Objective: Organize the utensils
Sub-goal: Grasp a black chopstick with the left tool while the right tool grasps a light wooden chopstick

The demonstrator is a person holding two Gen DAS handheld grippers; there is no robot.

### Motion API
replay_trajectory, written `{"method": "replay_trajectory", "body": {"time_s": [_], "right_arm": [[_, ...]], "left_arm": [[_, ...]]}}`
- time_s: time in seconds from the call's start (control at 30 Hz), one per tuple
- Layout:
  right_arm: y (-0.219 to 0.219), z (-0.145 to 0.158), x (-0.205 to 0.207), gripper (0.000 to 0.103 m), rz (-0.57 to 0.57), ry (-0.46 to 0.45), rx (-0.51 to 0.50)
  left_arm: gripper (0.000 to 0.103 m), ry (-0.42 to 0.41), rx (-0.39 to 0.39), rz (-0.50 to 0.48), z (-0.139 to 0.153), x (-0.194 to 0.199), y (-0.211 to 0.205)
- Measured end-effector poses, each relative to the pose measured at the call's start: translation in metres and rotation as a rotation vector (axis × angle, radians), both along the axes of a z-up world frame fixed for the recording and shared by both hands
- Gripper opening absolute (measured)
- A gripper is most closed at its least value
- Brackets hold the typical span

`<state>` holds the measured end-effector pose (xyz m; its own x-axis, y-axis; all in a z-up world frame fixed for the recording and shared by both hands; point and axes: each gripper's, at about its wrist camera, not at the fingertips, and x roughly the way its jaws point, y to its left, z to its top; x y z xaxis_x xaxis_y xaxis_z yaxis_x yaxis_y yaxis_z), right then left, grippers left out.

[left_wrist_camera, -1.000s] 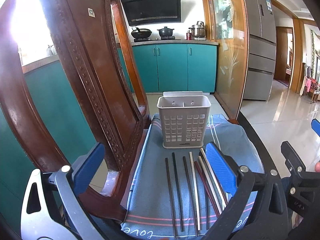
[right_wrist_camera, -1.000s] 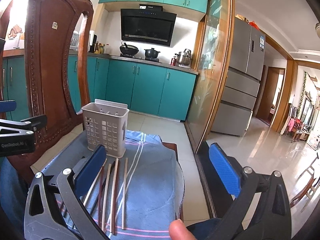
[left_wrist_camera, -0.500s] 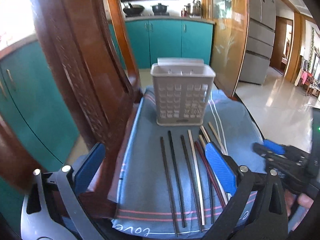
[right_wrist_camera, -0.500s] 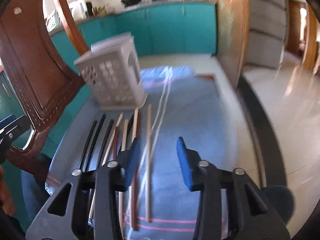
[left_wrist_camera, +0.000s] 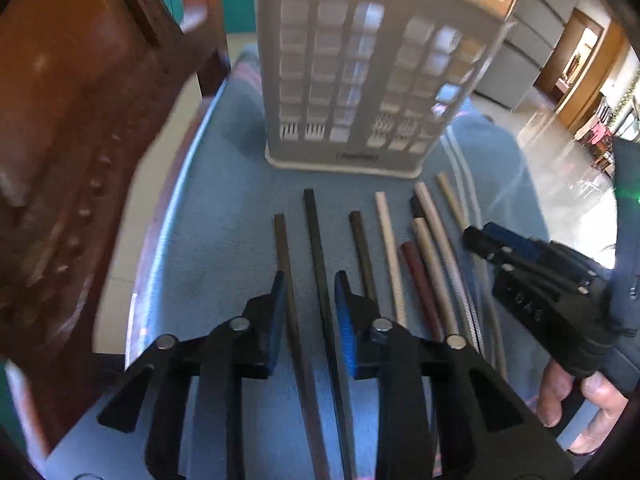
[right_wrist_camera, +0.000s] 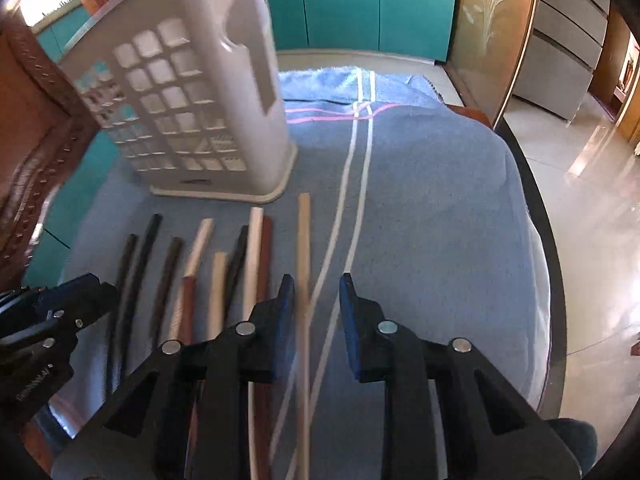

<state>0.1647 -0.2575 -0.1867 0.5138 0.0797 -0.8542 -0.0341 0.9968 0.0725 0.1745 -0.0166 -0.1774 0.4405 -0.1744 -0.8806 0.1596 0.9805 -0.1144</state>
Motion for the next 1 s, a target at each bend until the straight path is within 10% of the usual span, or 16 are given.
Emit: {"method": "replay_trajectory", "body": {"time_s": [0.67, 0.73, 1.0], "right_arm": [[0.004, -0.011, 0.028, 0.026, 0.069, 0.005, -0.096], [0.005, -0.012, 0.030, 0.010, 0.087, -0.001, -0.092], [-0.006, 0.009, 0.027, 0.006, 0.059, -0.048, -0.002]], "left_arm": [[0.013, 0.061, 0.026, 0.027, -0.018, 0.049, 0.006], [0.013, 0.061, 0.020, 0.022, -0.019, 0.057, 0.011], [0.007, 0.017, -0.031, -0.006, 0.002, 0.062, 0.014]]}}
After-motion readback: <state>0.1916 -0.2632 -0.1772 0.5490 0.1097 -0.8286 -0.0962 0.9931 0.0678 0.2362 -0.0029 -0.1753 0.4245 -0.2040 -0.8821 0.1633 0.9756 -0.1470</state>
